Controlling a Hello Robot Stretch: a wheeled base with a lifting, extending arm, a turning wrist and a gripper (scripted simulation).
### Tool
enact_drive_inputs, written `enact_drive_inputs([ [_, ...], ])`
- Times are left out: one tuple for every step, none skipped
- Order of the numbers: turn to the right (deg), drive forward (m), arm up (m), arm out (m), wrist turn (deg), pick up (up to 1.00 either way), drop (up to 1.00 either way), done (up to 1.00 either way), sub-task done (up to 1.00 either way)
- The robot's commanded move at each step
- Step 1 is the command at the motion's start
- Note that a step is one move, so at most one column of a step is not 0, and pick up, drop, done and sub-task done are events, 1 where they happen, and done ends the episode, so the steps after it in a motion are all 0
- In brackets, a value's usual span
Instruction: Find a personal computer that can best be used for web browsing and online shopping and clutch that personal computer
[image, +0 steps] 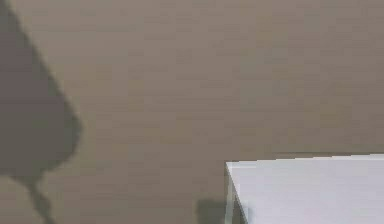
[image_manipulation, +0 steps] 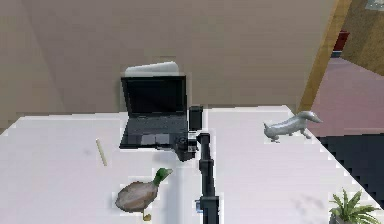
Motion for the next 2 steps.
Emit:
enact_drive_inputs([
  [0.0,0.0,0.1,0.0,0.0,0.0,0.0,0.0,0.0],
  [0.0,0.0,0.0,0.0,0.0,0.0,0.0,1.0,0.0],
])
